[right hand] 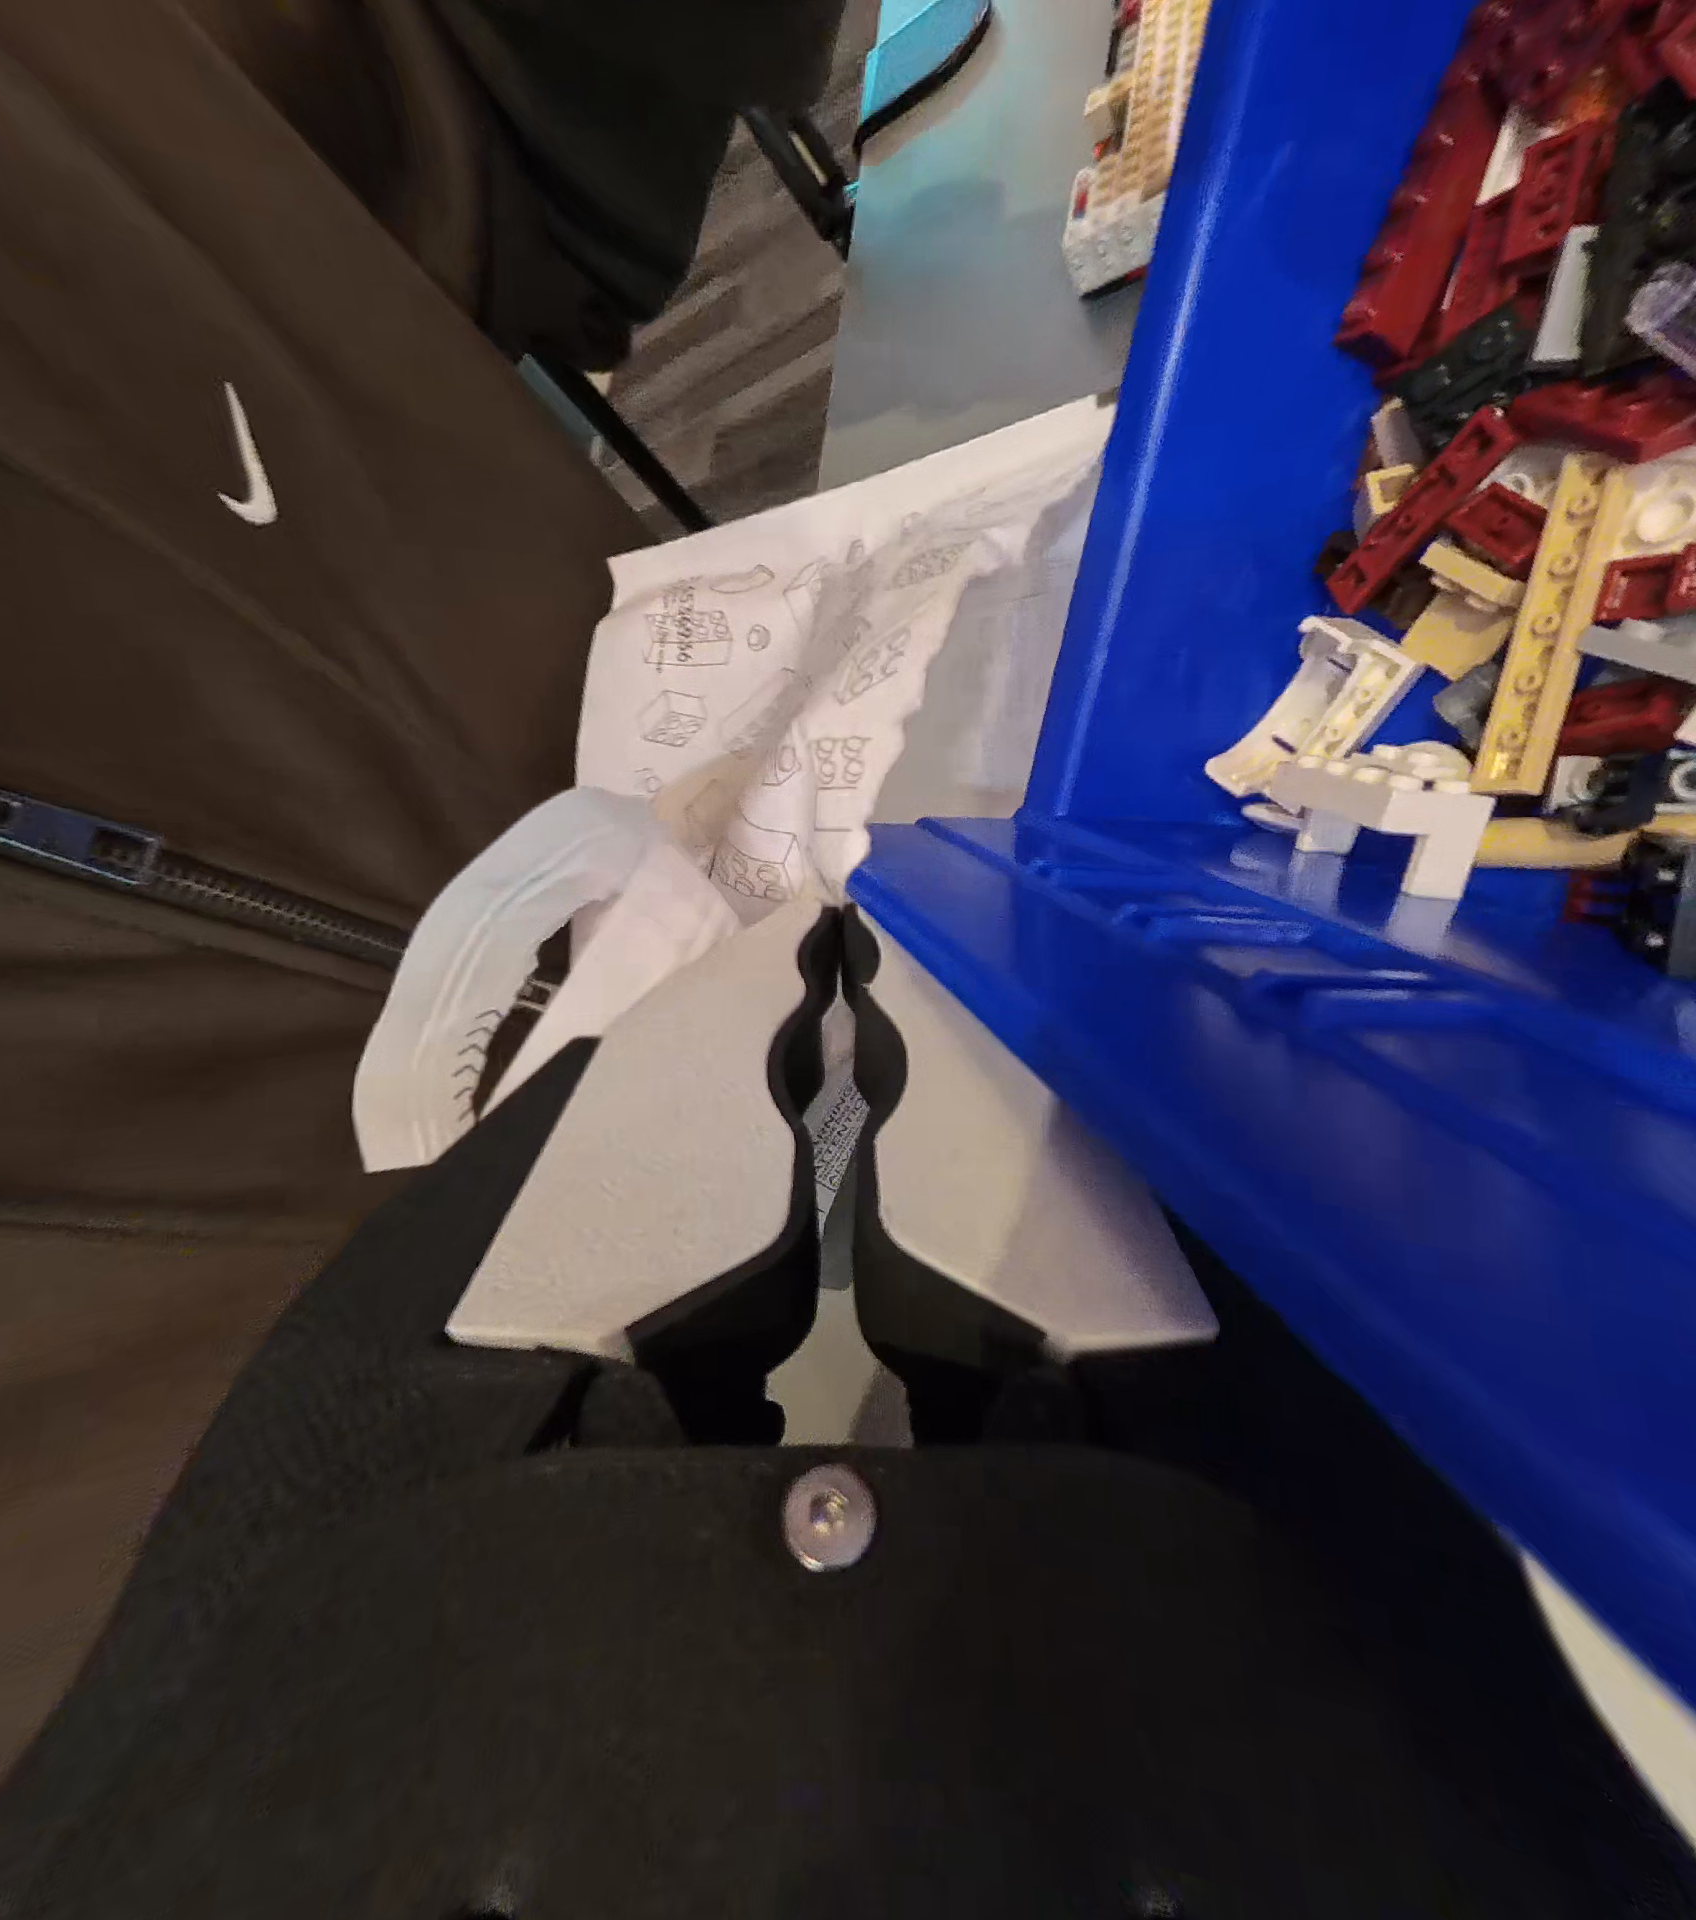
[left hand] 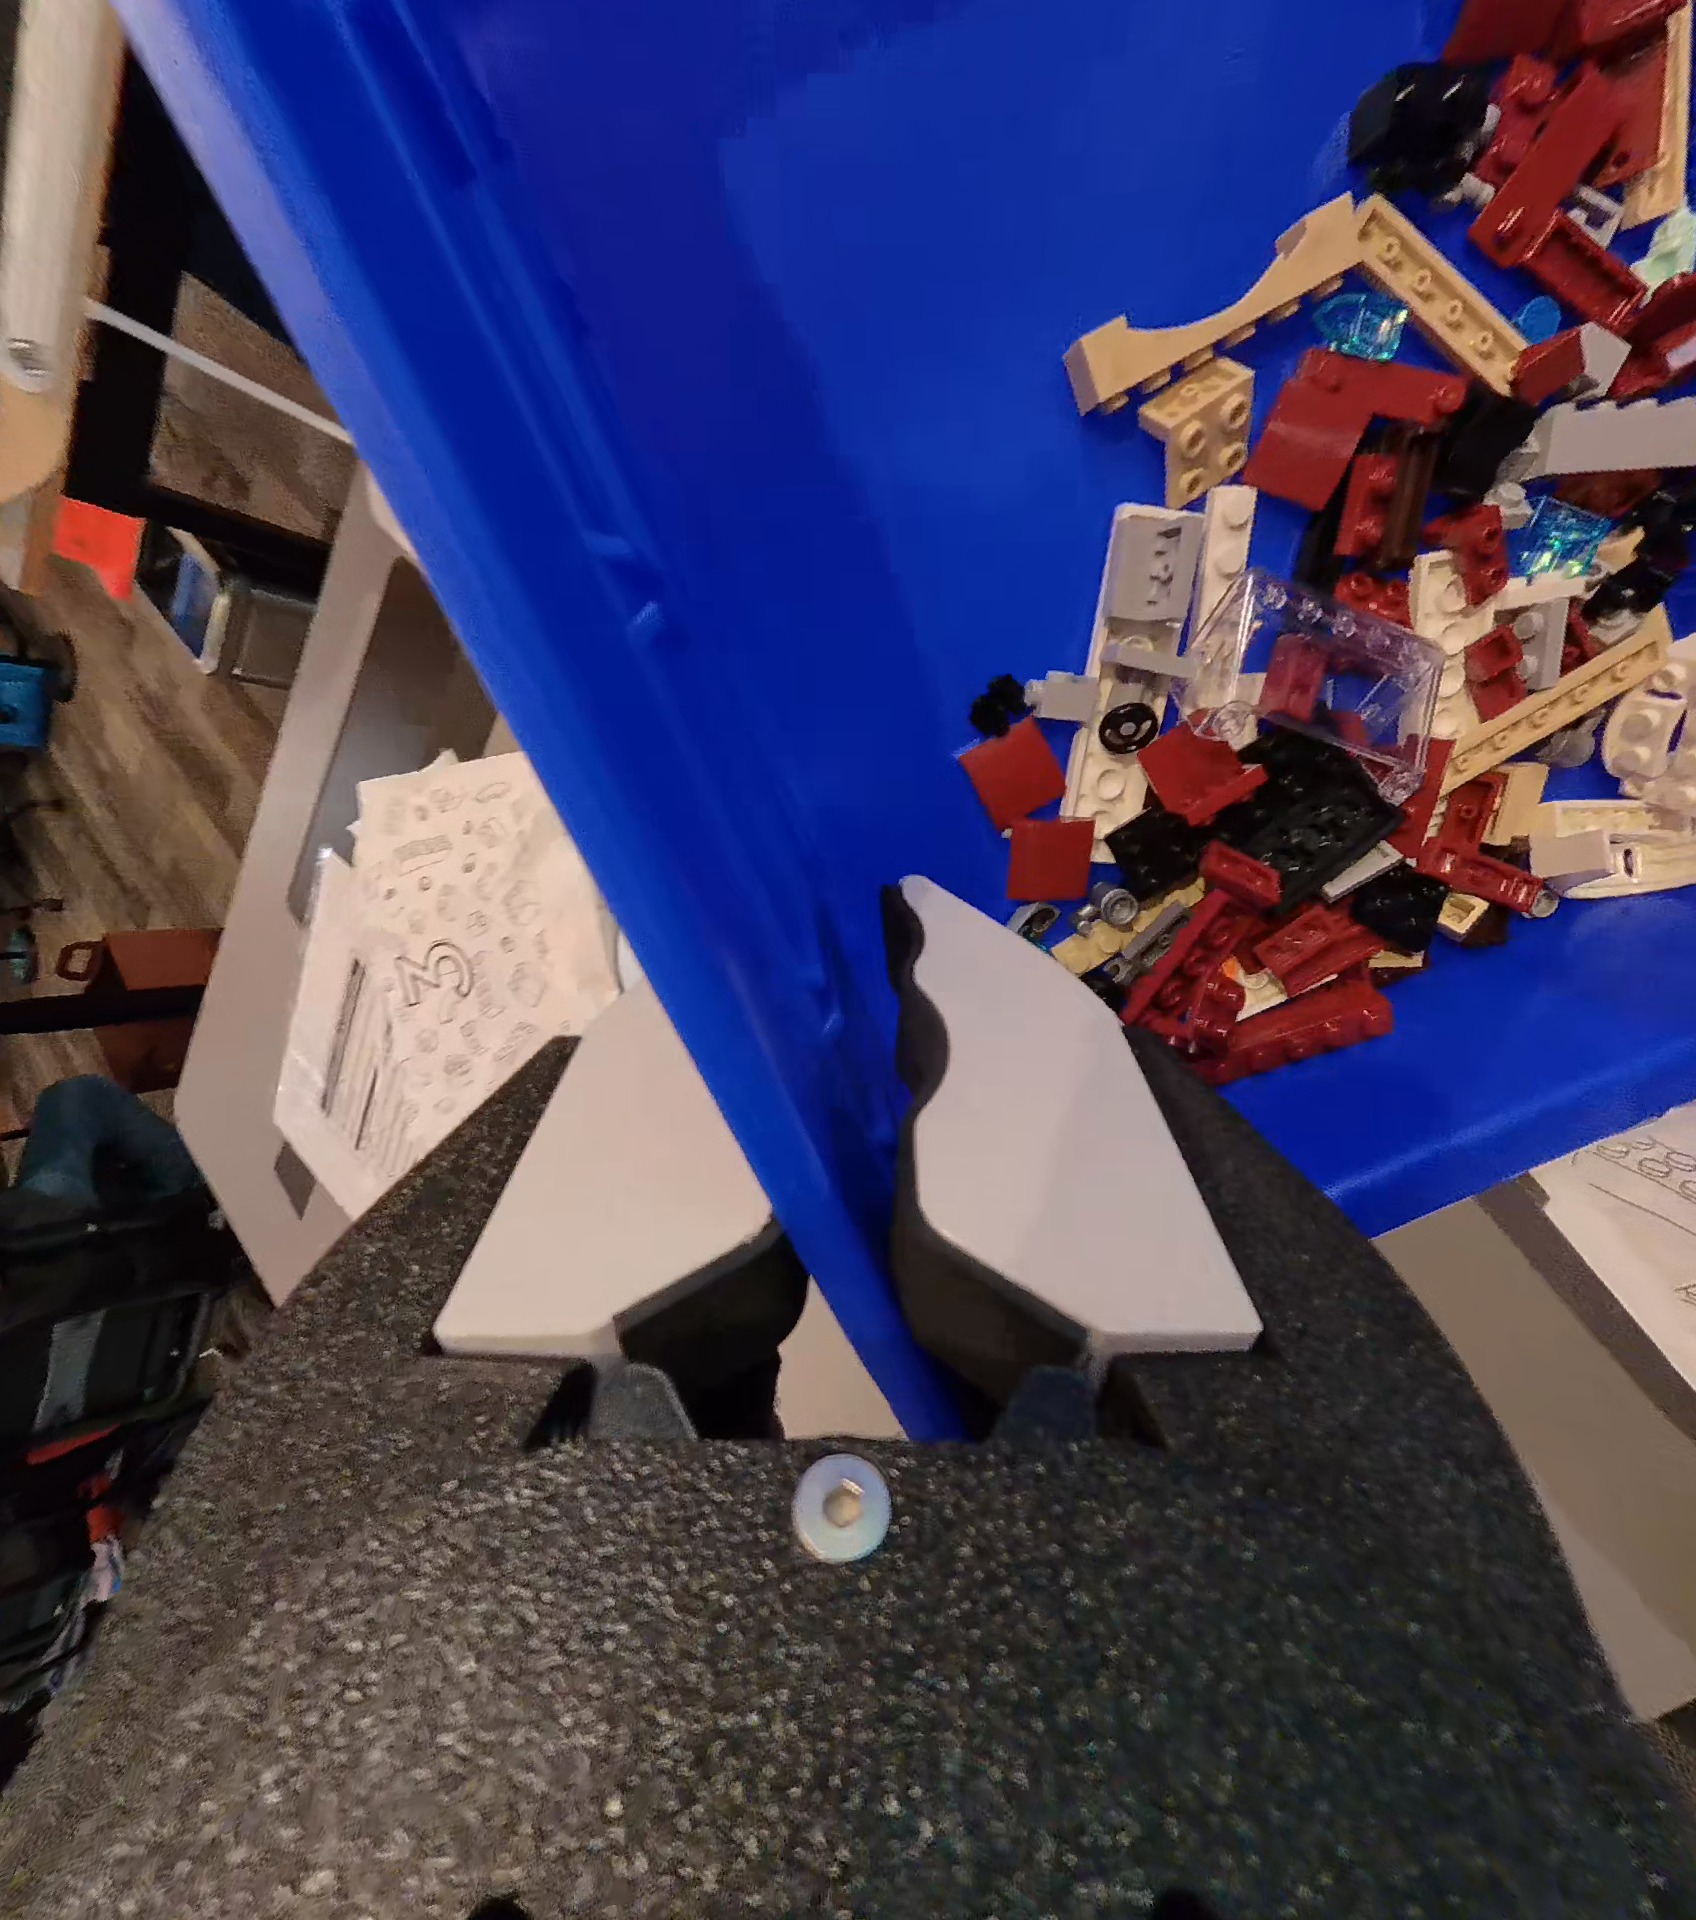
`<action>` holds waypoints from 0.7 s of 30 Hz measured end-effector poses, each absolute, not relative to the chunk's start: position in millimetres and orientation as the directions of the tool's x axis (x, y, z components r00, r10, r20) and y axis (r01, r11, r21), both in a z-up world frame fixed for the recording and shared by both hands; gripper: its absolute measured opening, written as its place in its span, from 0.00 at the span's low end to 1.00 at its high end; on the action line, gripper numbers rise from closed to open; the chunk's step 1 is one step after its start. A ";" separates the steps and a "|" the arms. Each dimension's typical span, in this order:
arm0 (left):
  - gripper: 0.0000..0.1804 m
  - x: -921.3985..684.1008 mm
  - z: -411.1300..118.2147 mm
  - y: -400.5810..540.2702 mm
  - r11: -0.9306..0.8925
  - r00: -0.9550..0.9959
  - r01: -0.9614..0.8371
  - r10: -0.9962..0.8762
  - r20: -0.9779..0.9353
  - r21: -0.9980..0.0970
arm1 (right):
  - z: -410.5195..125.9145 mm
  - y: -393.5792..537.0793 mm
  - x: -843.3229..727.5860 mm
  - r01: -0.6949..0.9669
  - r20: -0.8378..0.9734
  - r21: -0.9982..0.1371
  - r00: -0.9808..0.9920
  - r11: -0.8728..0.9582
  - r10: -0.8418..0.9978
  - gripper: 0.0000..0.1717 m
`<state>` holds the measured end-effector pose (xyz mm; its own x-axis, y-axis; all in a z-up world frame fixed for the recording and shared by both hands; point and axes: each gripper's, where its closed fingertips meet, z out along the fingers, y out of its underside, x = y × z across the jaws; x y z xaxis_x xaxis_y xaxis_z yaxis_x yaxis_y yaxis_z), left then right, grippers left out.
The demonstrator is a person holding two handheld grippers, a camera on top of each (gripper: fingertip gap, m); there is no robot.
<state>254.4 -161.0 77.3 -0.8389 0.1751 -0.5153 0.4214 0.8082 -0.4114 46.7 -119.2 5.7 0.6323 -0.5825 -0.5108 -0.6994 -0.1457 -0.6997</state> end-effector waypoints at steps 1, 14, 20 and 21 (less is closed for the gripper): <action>0.07 253.7 81.3 -156.7 0.806 -0.833 0.424 0.168 -0.526 -0.414 | 8.2 -116.5 46.9 -0.694 -0.497 -0.705 0.629 -0.144 -0.598 0.00; 0.07 233.8 88.1 -100.9 0.811 -0.826 0.416 0.147 -0.544 -0.413 | 15.1 -67.0 27.2 -0.646 -0.341 -0.730 0.627 -0.223 -0.700 0.00; 0.07 229.2 96.6 -84.4 0.812 -0.828 0.397 0.117 -0.548 -0.427 | 23.2 -55.9 21.7 -0.608 -0.265 -0.737 0.662 -0.295 -0.701 0.00; 0.07 228.3 96.3 -83.2 0.813 -0.830 0.395 0.116 -0.546 -0.428 | 24.0 -54.4 20.8 -0.597 -0.246 -0.740 0.669 -0.309 -0.702 0.00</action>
